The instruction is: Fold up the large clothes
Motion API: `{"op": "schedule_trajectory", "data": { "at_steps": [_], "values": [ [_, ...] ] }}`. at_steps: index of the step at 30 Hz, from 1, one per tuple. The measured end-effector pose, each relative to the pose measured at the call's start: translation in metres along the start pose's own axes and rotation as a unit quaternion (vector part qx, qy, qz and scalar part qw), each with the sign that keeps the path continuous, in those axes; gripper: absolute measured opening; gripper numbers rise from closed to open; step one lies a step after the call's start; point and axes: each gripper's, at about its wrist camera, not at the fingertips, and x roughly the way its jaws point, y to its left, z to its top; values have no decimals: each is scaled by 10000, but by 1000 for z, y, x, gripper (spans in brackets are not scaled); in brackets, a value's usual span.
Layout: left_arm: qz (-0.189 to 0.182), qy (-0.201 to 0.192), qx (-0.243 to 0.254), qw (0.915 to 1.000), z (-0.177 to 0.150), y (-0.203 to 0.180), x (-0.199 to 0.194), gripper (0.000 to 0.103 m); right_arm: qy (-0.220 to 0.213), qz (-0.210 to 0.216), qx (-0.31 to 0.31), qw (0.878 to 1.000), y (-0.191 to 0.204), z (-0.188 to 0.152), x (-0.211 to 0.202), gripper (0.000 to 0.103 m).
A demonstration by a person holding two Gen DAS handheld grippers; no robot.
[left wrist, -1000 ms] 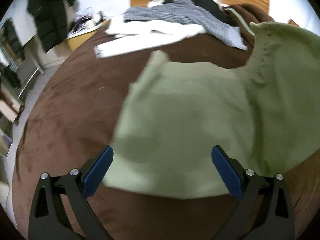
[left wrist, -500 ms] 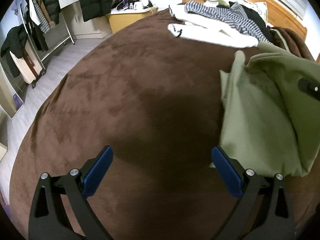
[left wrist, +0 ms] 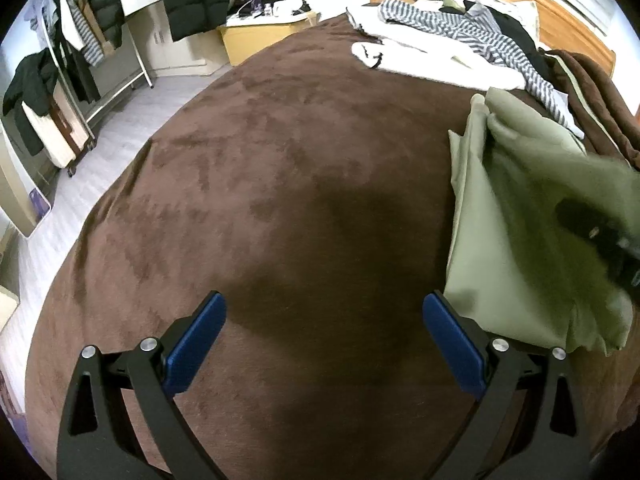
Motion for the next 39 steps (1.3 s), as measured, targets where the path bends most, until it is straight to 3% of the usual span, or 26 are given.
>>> {"op": "schedule_trajectory", "data": {
  "at_steps": [5,15,19,21,27,29,35,39],
  "values": [
    [8,192,-93,9998,-10,10,14,96,726,-47,-164,9972,11,-16,49,36],
    [-36,317,39,9995,-18,5,23,96,758,80,8,9971,4,-18,54,43],
    [8,319,118,9994,-18,6,19,96,734,266,13,9970,1,-19,39,78],
    [52,249,28,9997,-18,11,13,96,638,425,29,9971,-2,-22,24,78],
    [100,-51,42,9999,-14,14,-6,96,254,301,279,9988,-38,-29,-31,83],
    [-2,-167,83,9998,-8,8,-15,96,185,229,412,9987,-56,-29,-44,83],
    [-777,-492,210,9955,14,-32,-36,96,85,109,745,9971,-94,-30,-60,85],
    [-1147,-431,678,9901,26,-74,-35,84,125,122,897,9958,-110,-39,-61,85]
  ]
}}
